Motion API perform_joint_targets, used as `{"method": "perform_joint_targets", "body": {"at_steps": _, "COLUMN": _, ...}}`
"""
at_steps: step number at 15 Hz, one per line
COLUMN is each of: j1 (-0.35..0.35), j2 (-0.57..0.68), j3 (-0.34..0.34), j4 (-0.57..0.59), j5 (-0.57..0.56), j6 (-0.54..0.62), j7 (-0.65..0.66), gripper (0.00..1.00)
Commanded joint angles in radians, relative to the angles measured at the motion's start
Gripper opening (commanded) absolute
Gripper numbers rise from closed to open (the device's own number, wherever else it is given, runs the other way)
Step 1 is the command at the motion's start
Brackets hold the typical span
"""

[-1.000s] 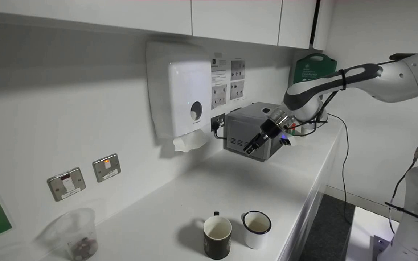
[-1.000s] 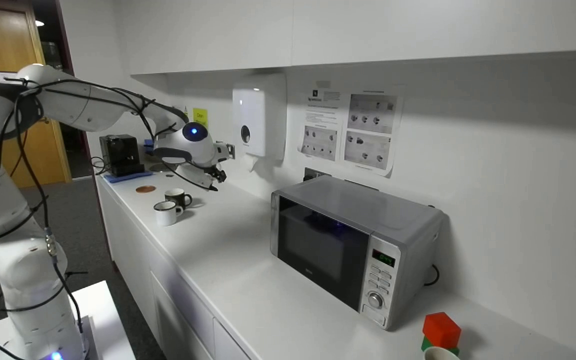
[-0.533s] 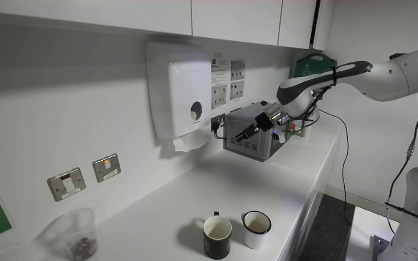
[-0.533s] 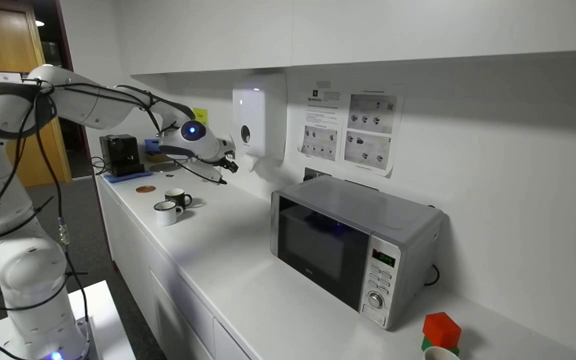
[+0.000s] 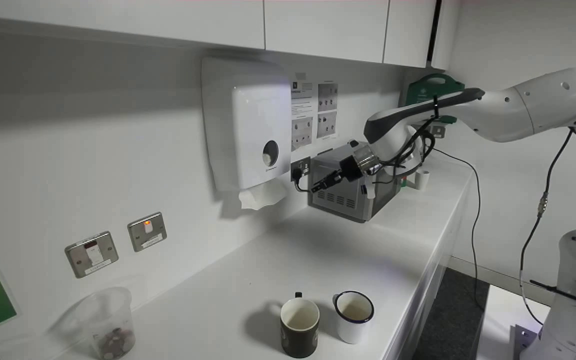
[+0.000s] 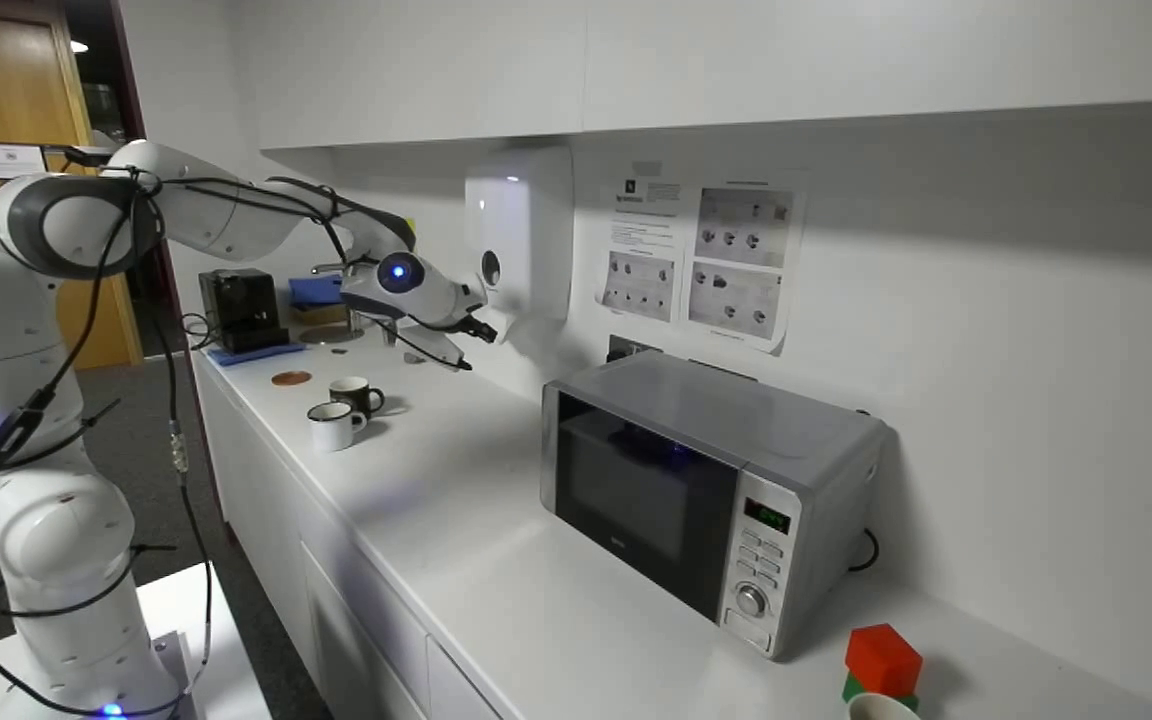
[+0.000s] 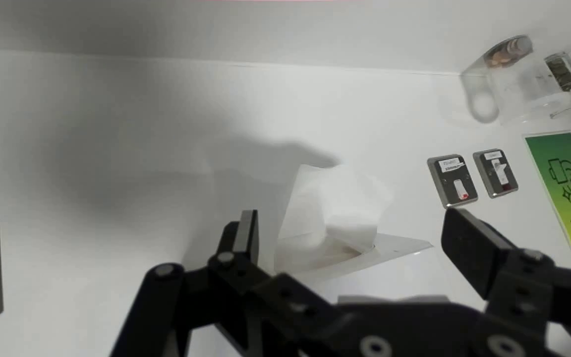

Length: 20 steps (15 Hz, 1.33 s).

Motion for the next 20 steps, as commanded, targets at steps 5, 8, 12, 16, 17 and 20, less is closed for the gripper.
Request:
{"method": "perform_joint_targets", "body": {"at_steps": 5, "j1": 0.004, "j2": 0.110, "j3": 0.010, "j4": 0.130, "j5": 0.119, "j6": 0.019, "j7": -0.147, "gripper": 1.00}}
{"method": "perform_joint_targets", "body": {"at_steps": 8, "j1": 0.002, "j2": 0.101, "j3": 0.007, "j4": 0.104, "j5": 0.067, "j6": 0.000, "j7": -0.059, "gripper": 1.00}}
{"method": "perform_joint_targets", "body": {"at_steps": 12, "j1": 0.002, "j2": 0.110, "j3": 0.007, "j4": 0.111, "j5": 0.067, "j6": 0.000, "j7": -0.059, "gripper": 1.00}}
{"method": "perform_joint_targets", "body": {"at_steps": 16, "j1": -0.003, "j2": 0.115, "j3": 0.005, "j4": 0.120, "j5": 0.087, "j6": -0.012, "j7": -0.080, "gripper": 1.00}}
{"method": "perform_joint_targets", "body": {"at_steps": 17, "j1": -0.004, "j2": 0.116, "j3": 0.005, "j4": 0.123, "j5": 0.086, "j6": -0.014, "j7": -0.082, "gripper": 1.00}}
{"method": "perform_joint_targets", "body": {"at_steps": 20, "j1": -0.004, "j2": 0.121, "j3": 0.006, "j4": 0.141, "j5": 0.102, "j6": -0.011, "j7": -0.095, "gripper": 1.00}}
